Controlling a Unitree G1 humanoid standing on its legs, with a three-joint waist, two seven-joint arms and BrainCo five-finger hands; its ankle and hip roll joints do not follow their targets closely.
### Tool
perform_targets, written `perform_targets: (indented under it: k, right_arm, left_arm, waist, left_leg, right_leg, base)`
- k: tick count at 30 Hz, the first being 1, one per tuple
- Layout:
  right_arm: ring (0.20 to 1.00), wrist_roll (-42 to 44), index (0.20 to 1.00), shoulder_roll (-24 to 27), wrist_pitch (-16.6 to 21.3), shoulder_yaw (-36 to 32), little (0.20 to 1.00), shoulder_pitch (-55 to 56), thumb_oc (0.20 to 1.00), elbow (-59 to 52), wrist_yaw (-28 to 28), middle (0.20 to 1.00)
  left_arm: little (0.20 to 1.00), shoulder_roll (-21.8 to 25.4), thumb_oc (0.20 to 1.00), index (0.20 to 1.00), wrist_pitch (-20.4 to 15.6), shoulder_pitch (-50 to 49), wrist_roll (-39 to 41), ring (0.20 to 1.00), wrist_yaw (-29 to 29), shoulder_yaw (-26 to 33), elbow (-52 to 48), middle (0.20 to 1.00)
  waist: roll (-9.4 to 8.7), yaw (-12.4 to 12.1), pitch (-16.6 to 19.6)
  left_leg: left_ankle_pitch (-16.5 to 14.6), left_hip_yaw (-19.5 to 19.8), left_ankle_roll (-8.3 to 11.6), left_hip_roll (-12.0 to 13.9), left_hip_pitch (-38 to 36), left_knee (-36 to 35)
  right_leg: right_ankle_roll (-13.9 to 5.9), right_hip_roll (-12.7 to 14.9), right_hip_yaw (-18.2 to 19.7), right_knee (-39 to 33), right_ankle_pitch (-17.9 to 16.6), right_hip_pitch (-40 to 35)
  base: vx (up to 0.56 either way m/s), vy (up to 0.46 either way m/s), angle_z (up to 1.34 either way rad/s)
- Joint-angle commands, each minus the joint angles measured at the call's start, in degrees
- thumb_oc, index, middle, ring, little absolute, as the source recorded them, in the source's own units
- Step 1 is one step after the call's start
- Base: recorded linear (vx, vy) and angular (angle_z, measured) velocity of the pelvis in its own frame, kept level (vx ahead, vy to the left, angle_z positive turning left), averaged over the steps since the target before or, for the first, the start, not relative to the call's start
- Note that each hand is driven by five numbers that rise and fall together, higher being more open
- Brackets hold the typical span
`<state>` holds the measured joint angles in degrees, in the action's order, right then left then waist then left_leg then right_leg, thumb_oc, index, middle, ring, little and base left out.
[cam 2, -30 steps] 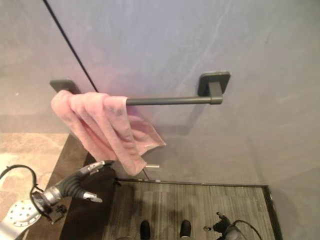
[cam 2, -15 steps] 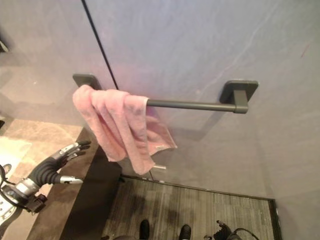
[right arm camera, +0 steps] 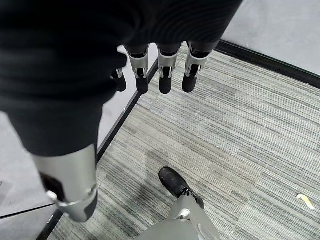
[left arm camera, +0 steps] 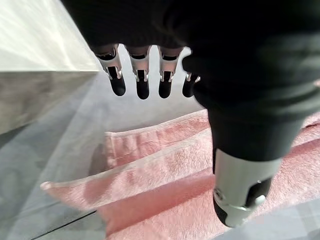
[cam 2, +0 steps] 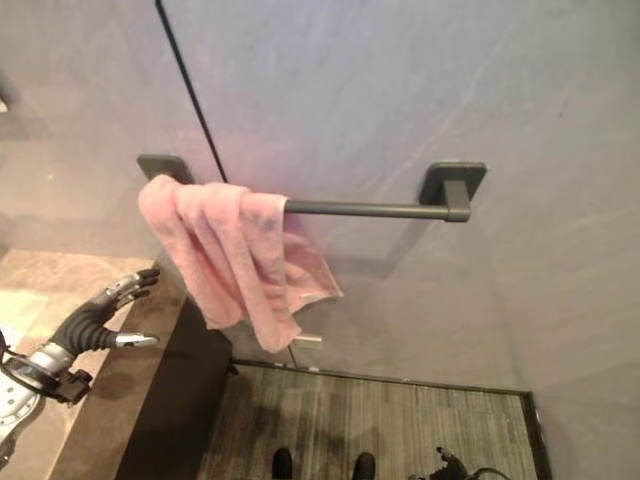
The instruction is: Put brush and paste in cup on sink, flatten towel.
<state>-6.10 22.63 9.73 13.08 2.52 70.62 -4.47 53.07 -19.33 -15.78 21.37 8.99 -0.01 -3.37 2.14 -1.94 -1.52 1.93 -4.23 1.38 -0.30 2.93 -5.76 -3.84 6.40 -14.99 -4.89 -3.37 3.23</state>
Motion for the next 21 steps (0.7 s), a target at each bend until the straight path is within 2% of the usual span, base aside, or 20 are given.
perform_targets:
  k: [1, 11, 21]
  right_arm:
    - [1.0, 1.9, 1.0, 0.1, 0.5, 1.0, 1.0, -1.1, 1.0, 0.1, -0.5, 1.0]
    - [1.0, 1.1, 1.0, -0.5, 0.1, 0.5, 1.0, 0.2, 1.0, 0.9, -0.6, 1.0]
    - [1.0, 0.3, 1.0, 0.0, 0.3, 0.4, 1.0, -0.2, 1.0, 0.7, -1.5, 1.0]
  left_arm:
    - [1.0, -1.3, 1.0, 1.0, -2.6, 4.7, -2.2, 1.0, -2.7, 1.2, 1.5, 1.0]
    - [1.0, -6.9, 1.0, 1.0, -1.9, 8.2, -2.7, 1.0, -3.7, -0.7, 4.4, 1.0]
    - [1.0, -8.6, 1.0, 1.0, -1.9, 9.6, -4.5, 1.0, -4.4, -2.0, 4.6, 1.0]
  waist:
    - [-3.39, 1.7, 0.2]
    - [-4.22, 3.0, 0.1]
    - [-4.77, 3.5, 0.3]
  left_leg:
    - [-4.6, -4.3, -1.2, 1.5, -0.1, 0.8]
    - [-5.1, -6.0, -1.23, 2.1, -0.5, 0.8]
    - [-5.2, -7.1, -0.91, 2.8, -1.3, 0.8]
  right_leg:
    - [-5.8, 7.3, 2.4, -0.1, -4.5, 2.2]
    - [-5.64, 6.6, 4.3, -0.1, -4.5, 3.4]
    - [-5.45, 6.0, 5.0, -0.1, -4.2, 3.2]
  base:
    - [0.0, 0.013, -0.08]
    - [0.01, 0.008, -0.17]
    - [0.02, -0.01, -0.06]
